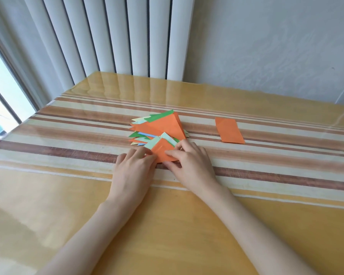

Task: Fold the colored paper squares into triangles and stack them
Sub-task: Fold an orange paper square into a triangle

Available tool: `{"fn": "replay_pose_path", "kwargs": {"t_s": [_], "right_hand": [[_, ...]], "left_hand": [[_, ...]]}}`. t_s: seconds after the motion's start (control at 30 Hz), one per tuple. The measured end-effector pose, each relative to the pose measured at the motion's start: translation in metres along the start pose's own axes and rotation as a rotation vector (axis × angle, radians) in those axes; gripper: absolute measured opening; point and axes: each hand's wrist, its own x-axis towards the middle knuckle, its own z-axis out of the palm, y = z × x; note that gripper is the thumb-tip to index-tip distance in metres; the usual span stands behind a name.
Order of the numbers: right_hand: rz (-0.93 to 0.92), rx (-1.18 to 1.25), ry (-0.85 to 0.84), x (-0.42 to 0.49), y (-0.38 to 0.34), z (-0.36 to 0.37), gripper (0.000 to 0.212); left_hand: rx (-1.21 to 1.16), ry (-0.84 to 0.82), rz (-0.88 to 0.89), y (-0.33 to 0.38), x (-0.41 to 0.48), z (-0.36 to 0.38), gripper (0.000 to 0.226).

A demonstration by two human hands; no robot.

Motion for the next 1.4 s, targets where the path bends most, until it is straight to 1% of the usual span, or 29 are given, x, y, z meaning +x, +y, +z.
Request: {"fn": "replay_pose_path", "kwargs": {"t_s": [0.03,0.1,0.17,0.27,0.3,0.33,0.4,0.43,0.47,0.53,0.57,0.6,0.63,0.73,0.83,0.9,0.97,1.03,1.1,1.17,1.2,1.23,1.3,1.33,1.37,1.4], "right_hand": [[0.008,0.007,0.004,-0.001,0.003,-0.001,0.025],[0.043,0.036,0.016,0.001,0.003,-0.003,0.027],[0.076,0.048,-0.030,0.008,0.000,-0.004,0.029],[0.045,0.090,-0.094,0.012,0.001,-0.009,0.032],[0.042,0.125,-0.074,0.011,0.008,-0.014,0.031],[0.061,0.143,-0.009,0.010,0.019,-0.020,0.030],[0.175,0.095,0.121,0.012,0.051,-0.037,0.031],[0.248,0.037,0.131,0.014,0.070,-0.046,0.036],[0.324,-0.024,0.077,0.015,0.089,-0.054,0.045],[0.437,-0.101,-0.133,0.013,0.116,-0.064,0.063],[0.465,-0.108,-0.221,0.013,0.122,-0.065,0.068],[0.477,-0.101,-0.269,0.011,0.124,-0.065,0.069],[0.479,-0.100,-0.275,0.009,0.124,-0.064,0.067],[0.426,-0.186,-0.202,0.004,0.113,-0.063,0.062],[0.343,-0.254,-0.253,-0.008,0.099,-0.063,0.074],[0.278,-0.267,-0.288,-0.023,0.087,-0.065,0.078],[0.228,-0.264,-0.290,-0.043,0.077,-0.070,0.079],[0.197,-0.259,-0.288,-0.066,0.067,-0.079,0.087],[0.163,-0.263,-0.279,-0.088,0.060,-0.086,0.096],[0.134,-0.232,-0.262,-0.107,0.057,-0.091,0.095],[0.122,-0.208,-0.257,-0.114,0.057,-0.093,0.093],[0.110,-0.187,-0.252,-0.119,0.058,-0.094,0.090],[0.097,-0.135,-0.228,-0.122,0.063,-0.093,0.081],[0.101,-0.092,-0.195,-0.120,0.066,-0.091,0.074],[0.114,-0.043,-0.150,-0.118,0.068,-0.089,0.066],[0.129,-0.001,-0.106,-0.116,0.070,-0.088,0.059]], "left_hand": [[-0.005,-0.006,-0.006,0.001,0.001,-0.001,0.037],[-0.008,0.000,-0.022,0.001,0.006,0.000,0.039],[-0.018,-0.002,-0.046,0.001,0.009,0.003,0.033],[-0.030,-0.005,-0.063,0.002,0.010,0.006,0.024],[-0.033,-0.010,-0.066,0.003,0.010,0.006,0.025],[-0.035,-0.009,-0.067,0.003,0.009,0.006,0.026],[-0.027,-0.010,-0.065,0.003,0.009,0.007,0.032],[-0.014,-0.014,-0.059,0.003,0.010,0.007,0.037],[0.002,-0.017,-0.052,0.003,0.010,0.008,0.041],[0.022,-0.017,-0.049,0.003,0.009,0.009,0.043],[0.026,-0.017,-0.052,0.003,0.009,0.009,0.043],[0.032,-0.008,-0.053,0.003,0.009,0.009,0.042],[0.038,0.001,-0.052,0.003,0.010,0.010,0.042],[0.053,0.039,-0.042,0.002,0.010,0.011,0.041],[0.053,0.065,-0.029,0.002,0.008,0.011,0.041],[0.054,0.083,-0.013,0.002,0.007,0.010,0.040],[0.054,0.105,0.003,0.004,0.007,0.008,0.039],[0.023,0.149,0.025,0.010,0.005,0.002,0.038],[-0.014,0.229,0.070,0.023,-0.002,-0.007,0.037],[-0.064,0.268,0.145,0.039,-0.012,-0.014,0.032],[-0.138,0.244,0.172,0.049,-0.016,-0.014,0.028],[-0.252,0.185,0.163,0.061,-0.019,-0.013,0.024],[-0.495,0.046,0.056,0.084,-0.014,-0.007,0.017],[-0.566,-0.001,-0.017,0.095,-0.006,-0.002,0.015],[-0.578,-0.042,-0.089,0.105,0.005,0.005,0.015],[-0.546,-0.089,-0.155,0.113,0.015,0.013,0.019]]}}
